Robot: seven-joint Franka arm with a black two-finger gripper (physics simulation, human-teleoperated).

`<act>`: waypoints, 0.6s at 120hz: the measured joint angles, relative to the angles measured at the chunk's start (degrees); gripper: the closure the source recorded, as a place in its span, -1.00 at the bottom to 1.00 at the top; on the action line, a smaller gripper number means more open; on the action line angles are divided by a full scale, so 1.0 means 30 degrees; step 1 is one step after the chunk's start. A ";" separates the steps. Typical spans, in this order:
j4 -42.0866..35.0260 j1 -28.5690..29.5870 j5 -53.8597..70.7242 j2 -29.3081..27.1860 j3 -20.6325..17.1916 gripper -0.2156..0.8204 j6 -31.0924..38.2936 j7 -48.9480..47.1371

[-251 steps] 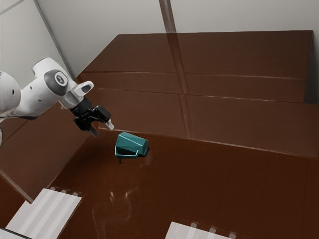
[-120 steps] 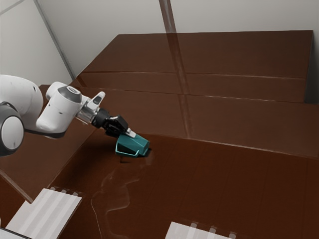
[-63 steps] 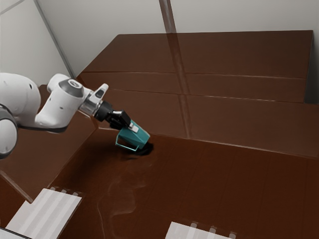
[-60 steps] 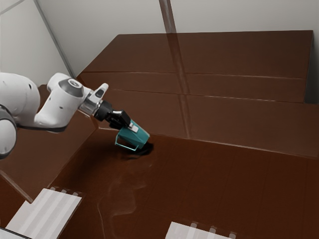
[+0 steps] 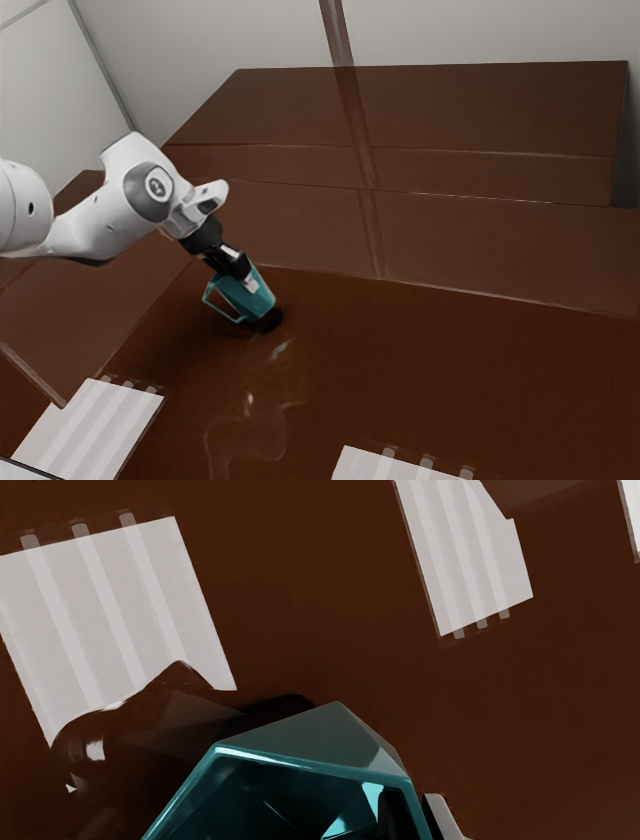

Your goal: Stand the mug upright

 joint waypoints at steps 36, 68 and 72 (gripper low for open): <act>-0.0778 -0.1736 0.6488 -0.1074 0.0192 0.93 0.0752 -0.2641; -0.2520 -0.2904 0.8625 -0.2375 0.0263 0.93 0.0806 -0.5213; -0.2725 -0.2952 0.8717 -0.2478 0.0259 0.93 0.0814 -0.5517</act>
